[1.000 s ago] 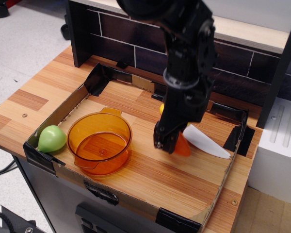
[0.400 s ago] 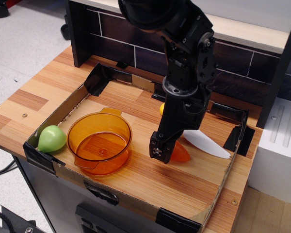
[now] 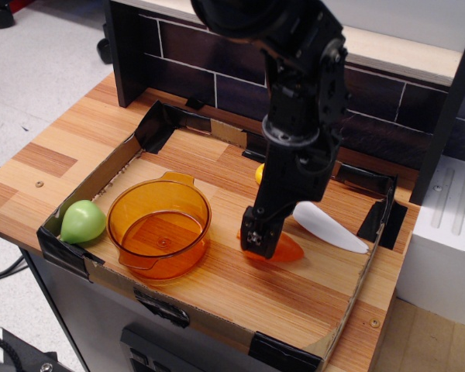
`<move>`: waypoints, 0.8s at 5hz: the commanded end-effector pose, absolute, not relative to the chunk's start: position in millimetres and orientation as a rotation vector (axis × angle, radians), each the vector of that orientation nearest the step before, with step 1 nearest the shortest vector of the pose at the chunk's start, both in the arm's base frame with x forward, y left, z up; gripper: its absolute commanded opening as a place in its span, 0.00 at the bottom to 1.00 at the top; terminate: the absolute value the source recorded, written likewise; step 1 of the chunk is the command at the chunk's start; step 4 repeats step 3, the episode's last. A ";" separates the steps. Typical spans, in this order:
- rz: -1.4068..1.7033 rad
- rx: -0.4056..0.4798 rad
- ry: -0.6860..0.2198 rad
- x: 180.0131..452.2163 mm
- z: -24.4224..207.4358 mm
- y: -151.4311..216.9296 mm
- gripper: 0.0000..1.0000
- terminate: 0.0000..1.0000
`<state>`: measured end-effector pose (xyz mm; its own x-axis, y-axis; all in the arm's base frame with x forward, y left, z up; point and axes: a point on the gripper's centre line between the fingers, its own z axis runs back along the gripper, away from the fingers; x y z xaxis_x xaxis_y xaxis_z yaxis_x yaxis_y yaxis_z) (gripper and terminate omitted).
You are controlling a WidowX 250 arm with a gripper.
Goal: Take carrot out of pot
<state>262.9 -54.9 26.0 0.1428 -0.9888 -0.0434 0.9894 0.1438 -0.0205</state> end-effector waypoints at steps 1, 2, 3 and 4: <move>-1.328 0.047 -0.139 284.7 118.5 -44.8 1.00 0.00; -1.328 0.047 -0.139 284.7 118.5 -44.8 1.00 0.00; -1.328 0.047 -0.139 284.7 118.5 -44.8 1.00 1.00; -1.328 0.047 -0.139 284.7 118.5 -44.8 1.00 1.00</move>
